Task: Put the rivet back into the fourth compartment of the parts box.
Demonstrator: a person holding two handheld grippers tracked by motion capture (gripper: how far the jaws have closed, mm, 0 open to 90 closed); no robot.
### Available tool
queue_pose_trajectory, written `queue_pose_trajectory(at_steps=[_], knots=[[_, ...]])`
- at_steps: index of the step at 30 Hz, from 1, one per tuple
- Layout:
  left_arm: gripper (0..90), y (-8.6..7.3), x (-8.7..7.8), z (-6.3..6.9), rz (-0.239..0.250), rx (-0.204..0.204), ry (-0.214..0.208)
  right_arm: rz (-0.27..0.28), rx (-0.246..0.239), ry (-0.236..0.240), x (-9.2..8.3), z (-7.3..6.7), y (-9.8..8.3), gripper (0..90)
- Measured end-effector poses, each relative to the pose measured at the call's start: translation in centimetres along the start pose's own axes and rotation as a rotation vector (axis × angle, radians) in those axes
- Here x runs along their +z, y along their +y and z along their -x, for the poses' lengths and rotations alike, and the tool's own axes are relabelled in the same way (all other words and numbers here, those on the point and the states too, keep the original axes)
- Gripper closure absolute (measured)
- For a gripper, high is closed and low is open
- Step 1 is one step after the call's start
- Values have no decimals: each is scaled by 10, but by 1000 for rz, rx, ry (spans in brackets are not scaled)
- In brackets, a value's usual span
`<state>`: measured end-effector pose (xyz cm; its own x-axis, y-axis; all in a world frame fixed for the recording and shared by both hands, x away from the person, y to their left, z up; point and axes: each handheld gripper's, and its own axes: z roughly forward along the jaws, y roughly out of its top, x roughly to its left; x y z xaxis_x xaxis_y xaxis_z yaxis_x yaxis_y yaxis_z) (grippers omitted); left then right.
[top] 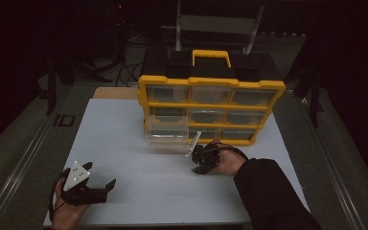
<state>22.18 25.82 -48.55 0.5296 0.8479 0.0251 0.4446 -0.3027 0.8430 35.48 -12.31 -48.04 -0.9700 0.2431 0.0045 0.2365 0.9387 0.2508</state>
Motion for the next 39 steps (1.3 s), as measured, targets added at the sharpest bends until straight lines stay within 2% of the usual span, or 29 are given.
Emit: queue_pose_trajectory(at_steps=[2,6,14,17,18,25,27,34,39], knots=[[3,0,0,0,-1,0,0,-4,-5,4,2,1,0,650],[3,0,0,0,0,0,0,-33,-19,17,6,0,1,733],[3,0,0,0,0,1,-1,-44,-27,32,6,2,1,818],[3,0,0,0,0,1,-1,-50,-32,38,6,3,0,825],[3,0,0,0,0,1,-1,-44,-50,38,7,4,-1,826],[3,0,0,0,0,1,-1,-70,-22,45,4,2,-3,826],[3,0,0,0,0,0,0,-67,-43,40,4,2,-5,826],[3,0,0,0,-1,0,0,-68,-27,32,-10,2,-11,826],[3,0,0,0,-1,0,0,-62,-50,10,-28,0,-12,826]])
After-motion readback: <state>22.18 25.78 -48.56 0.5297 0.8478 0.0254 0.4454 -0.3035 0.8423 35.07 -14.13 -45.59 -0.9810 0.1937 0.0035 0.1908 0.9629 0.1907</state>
